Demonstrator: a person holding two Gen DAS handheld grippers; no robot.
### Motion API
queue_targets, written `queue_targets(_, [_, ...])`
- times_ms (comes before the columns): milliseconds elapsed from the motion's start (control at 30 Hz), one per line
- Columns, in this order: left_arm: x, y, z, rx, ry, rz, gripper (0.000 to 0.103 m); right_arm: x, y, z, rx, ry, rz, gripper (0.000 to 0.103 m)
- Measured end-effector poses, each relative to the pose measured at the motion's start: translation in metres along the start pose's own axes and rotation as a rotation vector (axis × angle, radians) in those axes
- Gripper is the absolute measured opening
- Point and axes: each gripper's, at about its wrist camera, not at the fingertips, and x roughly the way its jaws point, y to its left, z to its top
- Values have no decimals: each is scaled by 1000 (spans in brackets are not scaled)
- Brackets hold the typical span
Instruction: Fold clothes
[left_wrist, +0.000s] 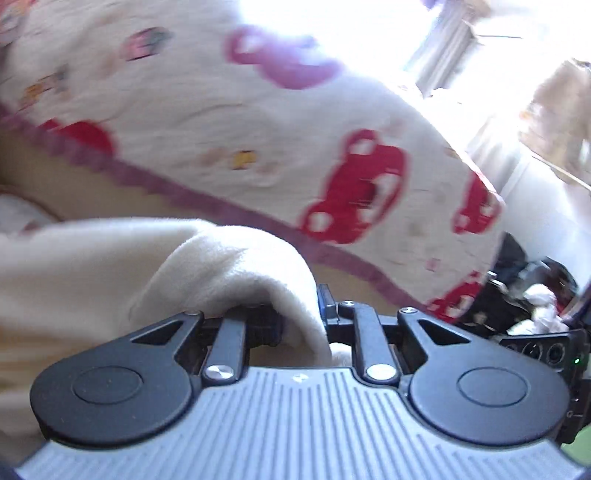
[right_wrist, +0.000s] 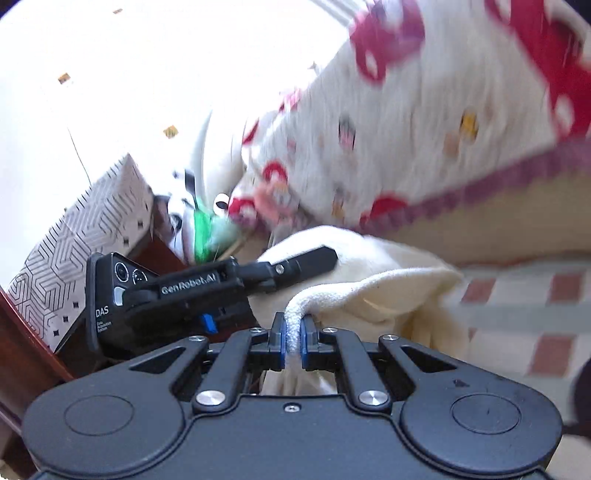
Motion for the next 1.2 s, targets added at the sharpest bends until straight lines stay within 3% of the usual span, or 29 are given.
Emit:
queue_targets(233, [42,-110,12,97,31,-232,16,-116,17,37,-114,-166,-109,9])
queue_targets(300, [62,-141,11,143,44,-271,16,-145,11,43,-142,-205,-162,9])
queue_targets(367, [96,-165,3,177,91,-264,19,-167,-7,45,-139,-222,-253,9])
queue_targets(433, [134,-173,-16,226,160,-198,32,-178,-34,40,-137,-211,-420,9])
queue_targets(500, [167,-173,-45,293,246,-87,44,-180,-67,30,-141,-170,-642,10])
queue_targets(567, [182,-152,-70,329,271,6,44,-179,-109,17,-122,-116,-810,10])
queue_targets(733, [179,-101,-103,390,297,170,59,-173,-192,-11,12,-50,-963,10])
queue_targets(833, [168,-69,-111,396,350,262,64,-169,-202,-13,-29,-26,-1030,10])
queue_targets(1000, [140,-29,-120,244,364,358,63,-182,-207,-12,14,-48,-1061,11])
queue_targets(1133, [134,-33,-112,314,302,484,63,-192,-200,-23,39,-52,-1093,12])
queue_targets(1200, [136,-32,-110,335,292,562,64,-192,-195,-24,0,-46,-1151,19])
